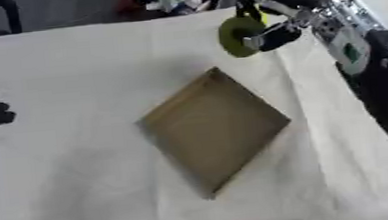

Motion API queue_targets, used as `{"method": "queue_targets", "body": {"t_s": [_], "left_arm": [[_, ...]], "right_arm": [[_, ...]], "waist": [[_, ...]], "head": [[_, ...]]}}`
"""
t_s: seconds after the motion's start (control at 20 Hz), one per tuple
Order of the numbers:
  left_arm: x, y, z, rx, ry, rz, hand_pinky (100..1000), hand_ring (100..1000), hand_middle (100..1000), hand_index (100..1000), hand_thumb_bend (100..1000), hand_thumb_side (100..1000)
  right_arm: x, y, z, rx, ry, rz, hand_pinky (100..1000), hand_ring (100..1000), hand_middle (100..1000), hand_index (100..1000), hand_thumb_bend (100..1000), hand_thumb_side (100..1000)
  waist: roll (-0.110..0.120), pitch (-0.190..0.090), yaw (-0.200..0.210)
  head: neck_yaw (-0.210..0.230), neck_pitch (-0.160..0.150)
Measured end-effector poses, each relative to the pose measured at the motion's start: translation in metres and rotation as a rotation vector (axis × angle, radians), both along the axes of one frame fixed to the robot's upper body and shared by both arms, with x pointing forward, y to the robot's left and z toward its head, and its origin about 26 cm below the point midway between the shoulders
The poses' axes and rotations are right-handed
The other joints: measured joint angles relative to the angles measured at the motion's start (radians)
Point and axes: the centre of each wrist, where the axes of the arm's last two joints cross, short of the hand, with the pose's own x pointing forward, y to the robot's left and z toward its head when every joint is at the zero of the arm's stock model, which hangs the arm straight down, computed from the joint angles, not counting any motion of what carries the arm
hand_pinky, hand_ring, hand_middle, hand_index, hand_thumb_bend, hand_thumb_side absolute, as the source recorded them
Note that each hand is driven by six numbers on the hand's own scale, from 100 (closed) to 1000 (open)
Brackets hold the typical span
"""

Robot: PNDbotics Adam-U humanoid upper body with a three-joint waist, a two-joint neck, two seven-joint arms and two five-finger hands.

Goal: Pick up objects on the table and place them in the box.

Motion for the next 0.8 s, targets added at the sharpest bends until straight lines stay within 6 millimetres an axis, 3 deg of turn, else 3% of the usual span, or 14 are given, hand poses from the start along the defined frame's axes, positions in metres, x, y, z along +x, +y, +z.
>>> {"method": "queue_targets", "body": {"t_s": [0.2, 0.35, 0.45, 0.65, 0.7, 0.8], "left_arm": [[0.000, 0.000, 0.000, 0.000, 0.000, 0.000, 715, 636, 606, 800, 359, 707], [0.000, 0.000, 0.000, 0.000, 0.001, -0.002, 715, 636, 607, 801, 367, 713], [0.000, -0.001, 0.000, 0.000, 0.001, -0.003, 716, 636, 607, 802, 371, 716], [0.000, -0.001, 0.000, 0.000, 0.001, -0.003, 716, 637, 607, 803, 373, 723], [0.000, -0.001, 0.000, 0.000, 0.002, -0.003, 716, 638, 607, 803, 371, 724], [0.000, -0.001, -0.001, 0.000, 0.004, -0.002, 716, 638, 607, 803, 372, 726]], "right_arm": [[-0.002, 0.010, -0.020, -0.033, 0.079, 0.032, 675, 629, 355, 503, 100, 216], [-0.003, 0.013, -0.028, -0.051, 0.103, 0.047, 698, 676, 516, 716, 100, 223], [-0.004, 0.013, -0.030, -0.059, 0.108, 0.048, 733, 737, 712, 895, 100, 231], [-0.006, 0.011, -0.023, -0.083, 0.099, 0.059, 769, 792, 844, 976, 100, 231], [-0.008, 0.011, -0.020, -0.086, 0.095, 0.064, 778, 803, 870, 984, 100, 287], [-0.011, 0.010, -0.011, -0.091, 0.085, 0.082, 784, 810, 883, 988, 100, 317]], "waist": [[0.000, 0.000, 0.000], [0.000, 0.000, 0.001], [-0.001, 0.000, 0.001], [-0.007, 0.000, 0.001], [-0.008, 0.000, 0.001], [-0.010, 0.000, 0.001]], "head": [[-0.005, 0.000], [-0.010, 0.000], [-0.013, 0.000], [-0.014, 0.000], [-0.014, 0.000], [-0.014, 0.000]]}}
